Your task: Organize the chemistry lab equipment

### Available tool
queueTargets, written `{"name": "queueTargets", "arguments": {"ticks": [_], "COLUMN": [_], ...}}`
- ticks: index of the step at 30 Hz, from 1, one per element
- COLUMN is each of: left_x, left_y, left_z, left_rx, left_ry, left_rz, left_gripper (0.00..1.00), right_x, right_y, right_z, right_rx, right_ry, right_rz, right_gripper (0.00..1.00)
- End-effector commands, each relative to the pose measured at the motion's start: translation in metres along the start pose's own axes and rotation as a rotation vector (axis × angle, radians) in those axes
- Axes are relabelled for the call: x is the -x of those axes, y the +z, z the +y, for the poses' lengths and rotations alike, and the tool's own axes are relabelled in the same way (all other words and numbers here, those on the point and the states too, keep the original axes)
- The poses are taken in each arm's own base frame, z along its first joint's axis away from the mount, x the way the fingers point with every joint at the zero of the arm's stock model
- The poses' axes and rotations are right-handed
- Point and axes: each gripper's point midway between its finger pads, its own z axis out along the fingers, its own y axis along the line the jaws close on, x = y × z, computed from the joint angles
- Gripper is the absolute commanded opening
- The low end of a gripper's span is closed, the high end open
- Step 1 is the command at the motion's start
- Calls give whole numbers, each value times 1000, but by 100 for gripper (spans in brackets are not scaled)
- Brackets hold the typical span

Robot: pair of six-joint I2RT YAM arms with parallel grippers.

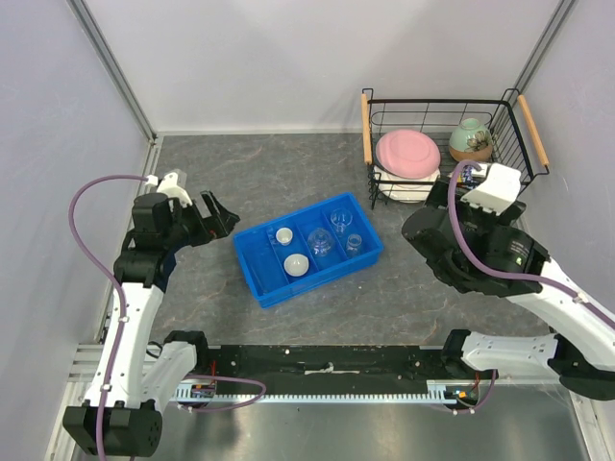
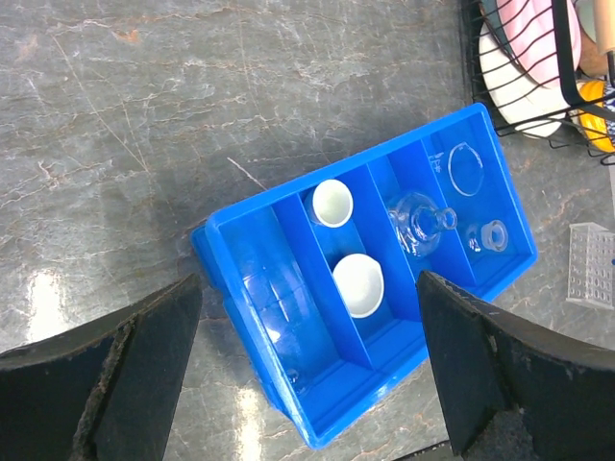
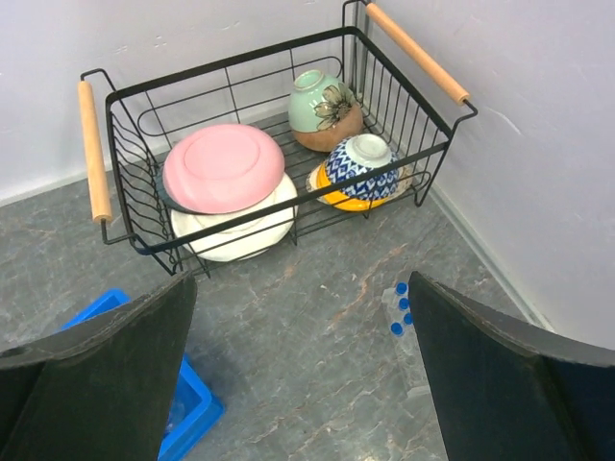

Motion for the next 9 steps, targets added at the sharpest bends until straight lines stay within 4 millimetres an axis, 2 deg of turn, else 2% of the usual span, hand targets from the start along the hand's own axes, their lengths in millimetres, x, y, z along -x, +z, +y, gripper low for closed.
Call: {"name": "queueTargets", "arguments": {"ticks": [1,3,4,5,6,8,9], "left_x": [8,11,11,11,11,10,11], "left_y": [-6,-8,-8,-8,-8,-8,-8], "left_z": [-15,-18,-18,-19,-20,-20,-21], "left_rx": [-73,-84,-87,-88,-93,-95,-98], "left_ry": [38,42,44,41,40,36,37], "left_rz": [-32,-42,-41,-40,-40,-37,-39], "left_gripper": [100,100,100,100,100,100,100], "right_x": [15,17,18,17,11,10,2], "right_y": [1,3,5,8,12,29,35], "right_z": [-9,4,6,20,31,38,50], "right_rx": [-37,-27,-33,-4,16,-3,9], "right_ry": [-104,-79,-131,-99,-133,-134,-156], "right_rz": [-41,-47,-45,-24,3,39,60], "right_gripper": [98,98,98,98,98,98,98]}}
